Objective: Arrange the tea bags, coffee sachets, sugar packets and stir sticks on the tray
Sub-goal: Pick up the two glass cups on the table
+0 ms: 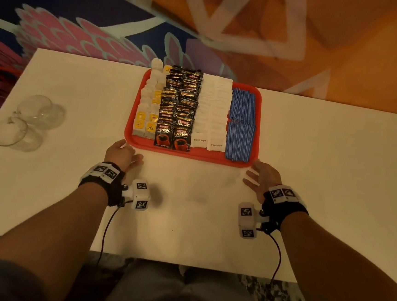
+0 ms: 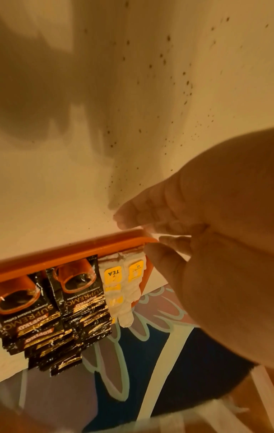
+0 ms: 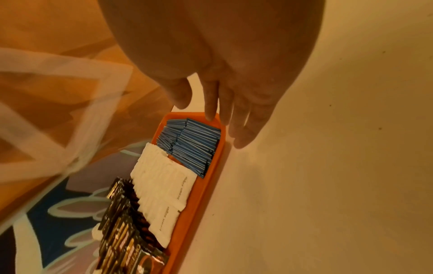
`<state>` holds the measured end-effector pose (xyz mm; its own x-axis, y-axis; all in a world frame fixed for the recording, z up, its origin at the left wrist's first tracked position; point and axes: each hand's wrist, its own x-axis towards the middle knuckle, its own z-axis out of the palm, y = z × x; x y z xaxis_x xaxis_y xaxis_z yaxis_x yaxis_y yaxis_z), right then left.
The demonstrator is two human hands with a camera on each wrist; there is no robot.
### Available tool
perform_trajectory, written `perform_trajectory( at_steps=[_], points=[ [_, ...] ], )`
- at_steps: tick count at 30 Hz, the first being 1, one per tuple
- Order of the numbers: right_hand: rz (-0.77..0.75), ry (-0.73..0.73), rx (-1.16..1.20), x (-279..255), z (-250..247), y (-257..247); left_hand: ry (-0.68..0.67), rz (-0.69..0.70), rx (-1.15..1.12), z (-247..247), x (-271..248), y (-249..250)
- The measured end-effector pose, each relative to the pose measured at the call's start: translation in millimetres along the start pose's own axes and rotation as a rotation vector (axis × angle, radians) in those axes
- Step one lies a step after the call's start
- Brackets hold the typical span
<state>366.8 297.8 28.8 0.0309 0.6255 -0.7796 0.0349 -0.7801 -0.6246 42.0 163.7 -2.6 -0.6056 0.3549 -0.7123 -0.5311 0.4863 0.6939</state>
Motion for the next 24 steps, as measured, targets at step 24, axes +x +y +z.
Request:
perform_trajectory(
  at_steps=[24],
  points=[
    [-0.192, -0.475, -0.679, -70, 362, 41, 0.295, -0.009, -0.210, -264, 41, 19]
  ],
)
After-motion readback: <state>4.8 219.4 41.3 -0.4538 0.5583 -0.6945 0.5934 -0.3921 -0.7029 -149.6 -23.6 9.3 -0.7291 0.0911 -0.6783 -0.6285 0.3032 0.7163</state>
